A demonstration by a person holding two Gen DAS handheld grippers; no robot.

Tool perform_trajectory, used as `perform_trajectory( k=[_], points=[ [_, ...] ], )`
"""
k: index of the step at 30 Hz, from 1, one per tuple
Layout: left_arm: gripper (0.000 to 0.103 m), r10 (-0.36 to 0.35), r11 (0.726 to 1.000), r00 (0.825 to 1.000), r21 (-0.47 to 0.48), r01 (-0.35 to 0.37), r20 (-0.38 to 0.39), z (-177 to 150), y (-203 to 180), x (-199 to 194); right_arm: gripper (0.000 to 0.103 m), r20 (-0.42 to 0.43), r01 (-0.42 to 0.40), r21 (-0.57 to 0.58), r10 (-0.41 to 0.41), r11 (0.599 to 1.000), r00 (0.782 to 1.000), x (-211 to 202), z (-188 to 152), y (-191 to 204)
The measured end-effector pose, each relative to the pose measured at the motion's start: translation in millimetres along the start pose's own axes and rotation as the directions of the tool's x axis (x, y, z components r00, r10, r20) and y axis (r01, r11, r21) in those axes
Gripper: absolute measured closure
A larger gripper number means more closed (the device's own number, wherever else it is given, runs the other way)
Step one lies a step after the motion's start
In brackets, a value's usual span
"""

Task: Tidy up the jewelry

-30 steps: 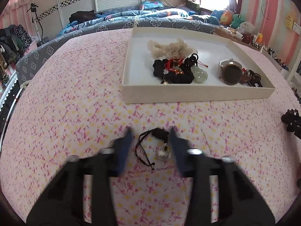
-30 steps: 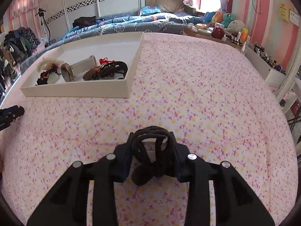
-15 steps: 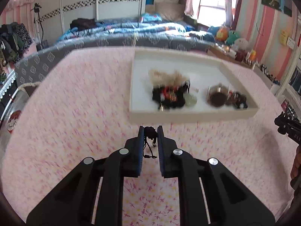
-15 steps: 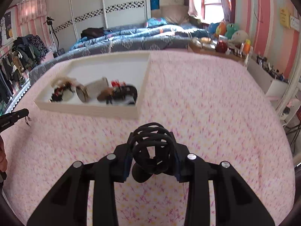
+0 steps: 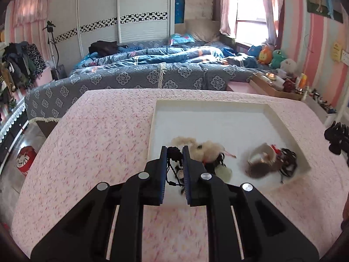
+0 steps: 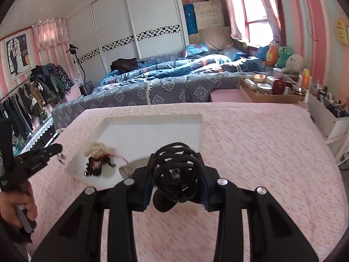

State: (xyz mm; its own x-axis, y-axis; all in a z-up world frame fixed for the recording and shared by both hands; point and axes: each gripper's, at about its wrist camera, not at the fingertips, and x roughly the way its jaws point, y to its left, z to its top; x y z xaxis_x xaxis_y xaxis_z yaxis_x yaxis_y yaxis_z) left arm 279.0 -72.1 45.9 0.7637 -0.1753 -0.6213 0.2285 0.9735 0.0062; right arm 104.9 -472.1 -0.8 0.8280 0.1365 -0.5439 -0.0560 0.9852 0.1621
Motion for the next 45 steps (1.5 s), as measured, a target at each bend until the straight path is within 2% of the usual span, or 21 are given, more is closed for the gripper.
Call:
perform_trajectory(
  k=[3, 7, 11, 19, 23, 27, 29, 30, 34, 35, 36, 42, 45],
  points=[
    [0.091, -0.002, 1.0, 1.0, 0.004, 0.002, -0.002, 5, -5, 18, 0.068, -0.047, -0.008, -0.026, 0.006, 1.0, 0.999, 33, -3, 8],
    [0.091, -0.026, 0.999, 1.0, -0.031, 0.026, -0.015, 5, -4, 39, 0.068, -0.071, -0.022, -0.021, 0.02, 1.0, 0.997, 55, -6, 12],
    [0.091, -0.049, 0.999, 0.997, -0.023, 0.047, -0.061, -4, -11, 62, 0.068, -0.114, -0.031, -0.061, 0.024, 0.998, 0.993, 75, -16, 20],
    [0.091, -0.031, 0.999, 0.994, -0.009, 0.03, -0.105, -19, -16, 89, 0.067, -0.105, -0.008, -0.084, -0.001, 0.996, 0.994, 78, -28, 19],
    [0.09, -0.037, 0.999, 0.994, -0.02, 0.035, -0.101, -19, -18, 90, 0.066, -0.136, 0.02, -0.106, -0.034, 0.994, 0.99, 90, -38, 18],
    [0.087, 0.005, 0.999, 0.996, 0.035, -0.002, -0.087, -19, -29, 88, 0.065, -0.124, 0.015, -0.062, -0.023, 0.998, 0.992, 87, -38, 10],
    [0.079, 0.008, 0.999, 0.996, 0.035, -0.005, -0.091, -18, -28, 89, 0.064, -0.137, 0.01, -0.057, -0.017, 0.998, 0.99, 90, -37, 9],
    [0.074, 0.015, 0.999, 0.996, 0.033, -0.012, -0.09, -19, -27, 89, 0.06, -0.136, 0.007, -0.054, -0.014, 0.999, 0.991, 89, -37, 9],
    [0.069, -0.002, 1.0, 0.998, 0.011, 0.002, -0.068, -18, -23, 86, 0.039, -0.105, 0.015, -0.07, -0.022, 0.997, 0.994, 83, -37, 14],
    [0.064, -0.013, 1.0, 0.998, 0.002, 0.013, -0.056, -18, -22, 84, 0.036, -0.091, 0.021, -0.075, -0.028, 0.997, 0.995, 80, -37, 15],
    [0.061, -0.018, 1.0, 0.999, -0.005, 0.018, -0.044, -18, -21, 81, 0.034, -0.07, 0.024, -0.076, -0.029, 0.997, 0.997, 75, -38, 15],
    [0.06, -0.036, 0.999, 0.999, -0.009, 0.036, -0.014, -22, -18, 65, 0.034, -0.018, -0.016, -0.023, 0.016, 1.0, 1.0, 61, -34, 6],
    [0.059, -0.063, 0.998, 0.998, -0.021, 0.063, 0.004, -19, -17, 53, 0.03, 0.026, -0.026, -0.01, 0.026, 1.0, 0.999, 49, -27, 2]
  ],
)
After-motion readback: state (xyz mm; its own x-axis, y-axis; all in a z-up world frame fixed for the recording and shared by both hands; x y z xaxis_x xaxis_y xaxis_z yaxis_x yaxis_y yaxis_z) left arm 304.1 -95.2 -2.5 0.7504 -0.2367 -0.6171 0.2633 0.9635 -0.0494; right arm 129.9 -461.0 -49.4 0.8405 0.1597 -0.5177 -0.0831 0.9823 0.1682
